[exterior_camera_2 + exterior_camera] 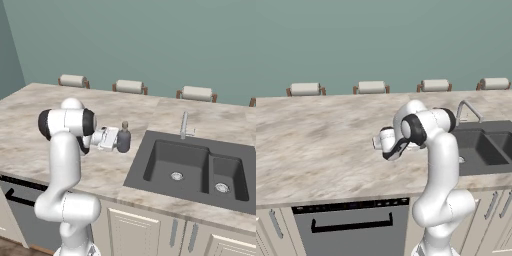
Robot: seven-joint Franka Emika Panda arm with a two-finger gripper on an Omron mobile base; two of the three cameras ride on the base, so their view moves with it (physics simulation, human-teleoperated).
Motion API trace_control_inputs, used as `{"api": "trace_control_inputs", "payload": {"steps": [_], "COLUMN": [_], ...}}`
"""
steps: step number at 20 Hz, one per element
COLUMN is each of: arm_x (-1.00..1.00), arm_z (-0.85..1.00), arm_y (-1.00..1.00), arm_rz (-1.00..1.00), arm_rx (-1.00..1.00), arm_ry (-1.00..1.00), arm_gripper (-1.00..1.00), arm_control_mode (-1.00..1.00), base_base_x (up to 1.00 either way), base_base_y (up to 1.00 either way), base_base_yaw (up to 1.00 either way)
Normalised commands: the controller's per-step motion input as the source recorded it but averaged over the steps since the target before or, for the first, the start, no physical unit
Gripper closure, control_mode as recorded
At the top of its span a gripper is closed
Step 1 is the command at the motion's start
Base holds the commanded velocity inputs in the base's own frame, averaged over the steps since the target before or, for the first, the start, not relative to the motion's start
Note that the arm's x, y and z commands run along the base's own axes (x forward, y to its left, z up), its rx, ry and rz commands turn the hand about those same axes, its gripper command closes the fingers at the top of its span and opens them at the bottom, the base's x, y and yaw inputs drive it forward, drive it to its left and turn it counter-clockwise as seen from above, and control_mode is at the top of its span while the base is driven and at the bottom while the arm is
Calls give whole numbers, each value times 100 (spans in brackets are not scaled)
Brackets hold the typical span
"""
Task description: Restock the sink supplies by placing the sponge and soap dispenser on the counter and next to the sink. Make sure the soap dispenser is upright.
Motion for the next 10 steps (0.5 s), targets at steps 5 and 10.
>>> {"api": "trace_control_inputs", "payload": {"steps": [5,10], "arm_x": [0,0], "arm_z": [0,0], "arm_y": [2,11], "arm_rz": [0,0], "arm_rx": [6,4], "arm_ry": [-7,-2], "arm_gripper": [-100,-100], "arm_control_mode": [-100,-100], "base_base_x": [0,0], "base_base_y": [0,0], "base_base_yaw": [0,0]}}
